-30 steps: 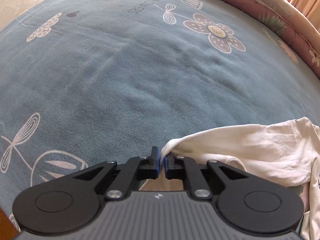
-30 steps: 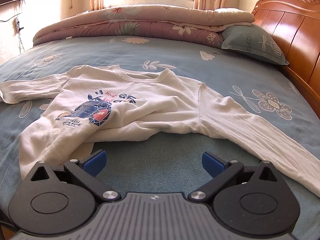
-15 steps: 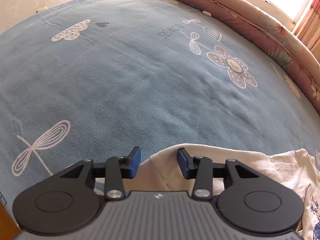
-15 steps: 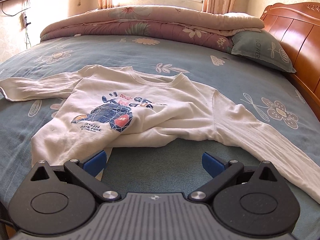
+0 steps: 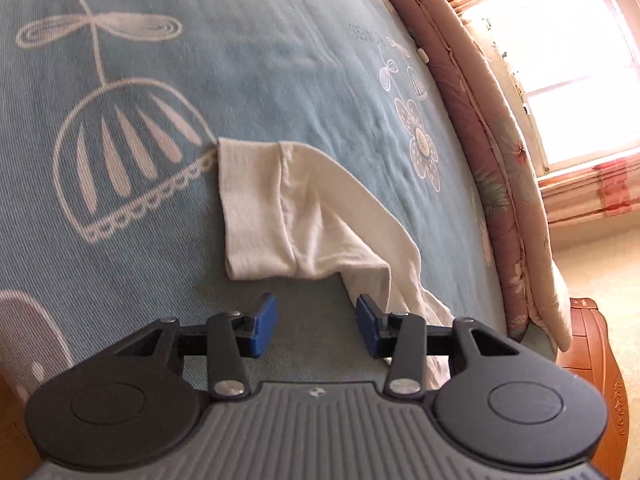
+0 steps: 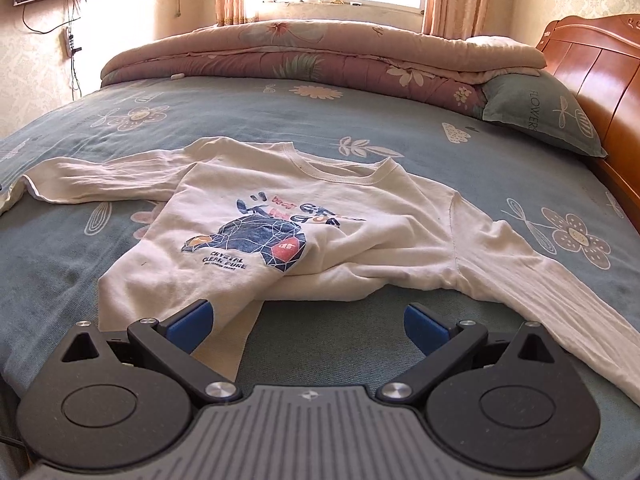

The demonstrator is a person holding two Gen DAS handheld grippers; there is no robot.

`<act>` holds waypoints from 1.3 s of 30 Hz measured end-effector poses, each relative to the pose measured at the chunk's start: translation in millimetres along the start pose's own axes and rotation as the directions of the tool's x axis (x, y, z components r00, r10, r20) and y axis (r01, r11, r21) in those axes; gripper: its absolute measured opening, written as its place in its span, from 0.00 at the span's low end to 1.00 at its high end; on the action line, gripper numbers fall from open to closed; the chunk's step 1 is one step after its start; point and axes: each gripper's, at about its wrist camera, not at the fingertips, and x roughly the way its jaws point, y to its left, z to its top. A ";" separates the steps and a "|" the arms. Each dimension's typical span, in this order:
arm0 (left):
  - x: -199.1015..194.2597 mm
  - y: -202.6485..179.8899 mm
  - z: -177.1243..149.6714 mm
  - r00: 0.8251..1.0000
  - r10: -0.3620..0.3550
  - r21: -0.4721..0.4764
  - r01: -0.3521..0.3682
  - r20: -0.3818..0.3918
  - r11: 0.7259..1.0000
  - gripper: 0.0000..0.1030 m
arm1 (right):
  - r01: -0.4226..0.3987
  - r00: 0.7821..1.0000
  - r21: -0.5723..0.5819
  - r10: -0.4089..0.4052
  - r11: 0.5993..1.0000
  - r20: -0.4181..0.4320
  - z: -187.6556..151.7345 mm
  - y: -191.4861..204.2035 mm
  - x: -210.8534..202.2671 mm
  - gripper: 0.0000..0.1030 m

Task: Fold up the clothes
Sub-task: 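Pull the held sleeve out from the body with the left gripper, then open the left gripper and lay the sleeve flat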

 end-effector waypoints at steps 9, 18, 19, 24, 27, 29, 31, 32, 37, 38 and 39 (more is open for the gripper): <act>21.6 20.6 -2.8 0.980 -0.064 -0.185 0.099 0.188 0.978 0.46 | 0.008 1.000 -0.020 -0.008 1.000 0.011 -0.3 2.9 -7.4 1.00; 23.8 8.4 8.8 0.952 0.094 -0.119 -0.062 0.291 0.991 0.09 | 0.014 1.000 -0.020 -0.014 1.000 -0.004 -3.0 4.1 -3.3 1.00; 23.5 4.4 10.5 0.948 0.119 -0.093 -0.096 0.296 0.991 0.09 | 0.015 1.000 -0.029 -0.015 0.999 -0.004 -3.2 5.6 -3.2 1.00; -2.1 -10.4 28.1 0.916 0.187 -0.022 -0.192 0.355 0.981 0.07 | 0.018 1.000 -0.051 -0.018 0.999 -0.003 -3.4 7.9 -2.9 1.00; -16.3 -19.6 36.8 0.893 0.223 0.031 -0.255 0.390 0.966 0.05 | 0.018 1.000 -0.037 -0.018 0.999 -0.006 -3.8 5.0 -0.9 1.00; -22.0 -22.1 43.5 0.881 0.253 0.053 -0.298 0.399 0.953 0.05 | 0.020 1.000 -0.031 -0.020 0.999 -0.011 -3.9 3.8 1.3 1.00; -28.7 -17.9 45.9 0.879 0.281 0.055 -0.326 0.386 0.944 0.05 | 0.018 1.000 -0.030 -0.018 0.999 -0.011 -4.0 3.6 2.5 1.00; -32.0 -16.0 47.0 0.877 0.294 0.059 -0.340 0.379 0.939 0.05 | 0.016 1.000 -0.032 -0.017 0.999 -0.009 -4.0 3.8 2.9 1.00; -27.0 -59.1 34.1 0.914 0.277 0.316 -0.368 0.298 0.874 0.10 | 0.018 1.000 -0.032 -0.018 0.999 -0.010 -2.2 1.8 8.4 1.00; -19.6 -75.3 27.3 0.926 0.261 0.380 -0.353 0.273 0.855 0.13 | 0.018 1.000 -0.029 -0.018 0.999 -0.011 -1.8 1.1 10.0 1.00; -12.1 -91.5 20.5 0.937 0.246 0.442 -0.335 0.247 0.832 0.20 | 0.017 1.000 -0.025 -0.018 1.000 -0.012 -1.5 0.5 11.6 1.00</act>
